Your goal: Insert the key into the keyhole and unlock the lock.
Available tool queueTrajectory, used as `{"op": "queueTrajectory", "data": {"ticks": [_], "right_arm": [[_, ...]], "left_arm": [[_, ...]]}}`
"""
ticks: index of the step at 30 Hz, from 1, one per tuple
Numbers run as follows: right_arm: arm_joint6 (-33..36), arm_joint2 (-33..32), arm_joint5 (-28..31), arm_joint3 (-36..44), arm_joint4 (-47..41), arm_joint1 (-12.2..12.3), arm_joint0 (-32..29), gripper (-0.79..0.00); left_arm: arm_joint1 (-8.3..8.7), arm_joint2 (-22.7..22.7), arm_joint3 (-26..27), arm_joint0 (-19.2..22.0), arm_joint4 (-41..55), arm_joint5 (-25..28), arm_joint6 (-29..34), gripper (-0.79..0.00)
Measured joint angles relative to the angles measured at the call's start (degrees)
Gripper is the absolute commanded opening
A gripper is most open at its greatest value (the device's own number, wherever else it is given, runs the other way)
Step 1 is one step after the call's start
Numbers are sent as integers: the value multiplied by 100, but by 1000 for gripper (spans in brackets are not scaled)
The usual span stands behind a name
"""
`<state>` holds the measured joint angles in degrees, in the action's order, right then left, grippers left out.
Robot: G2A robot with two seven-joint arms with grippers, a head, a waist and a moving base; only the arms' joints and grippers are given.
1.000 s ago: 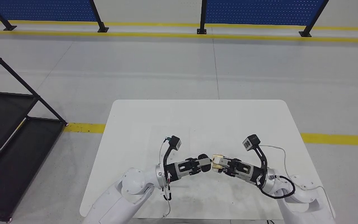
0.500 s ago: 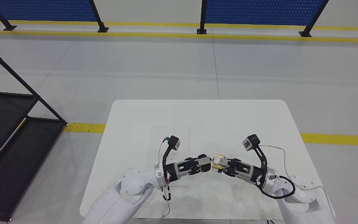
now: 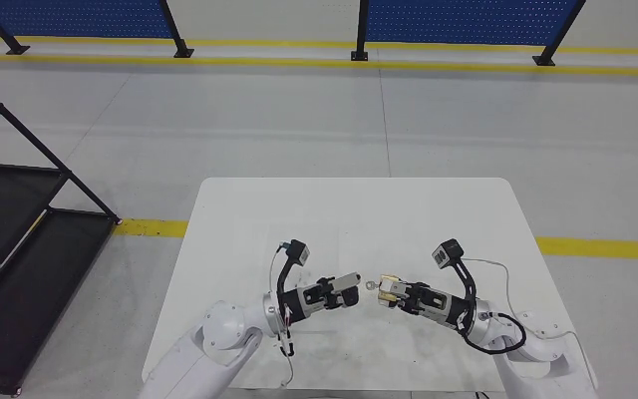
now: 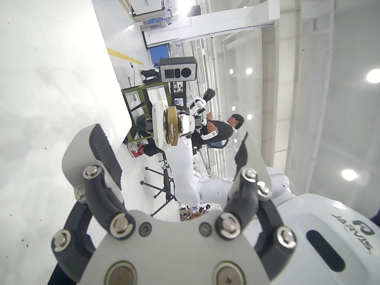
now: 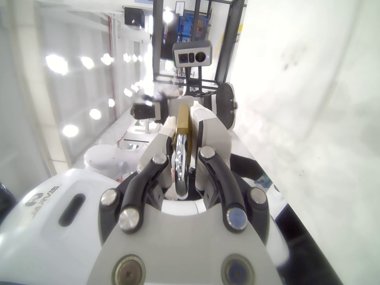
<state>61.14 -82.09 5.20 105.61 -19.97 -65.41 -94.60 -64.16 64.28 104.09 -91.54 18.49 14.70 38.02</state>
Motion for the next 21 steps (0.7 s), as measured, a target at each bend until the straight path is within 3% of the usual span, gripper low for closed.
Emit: {"op": "queueTrajectory", "data": {"ticks": [10,21], "right_arm": [[0,0,0,0,0,0,0,-785],[-65,70,-3,35,110,22,27,-785]], "left_arm": [[7,9,-93,211,-69,-77,166,-619],[16,-25,-113,281,-113,-123,306,-631]]}}
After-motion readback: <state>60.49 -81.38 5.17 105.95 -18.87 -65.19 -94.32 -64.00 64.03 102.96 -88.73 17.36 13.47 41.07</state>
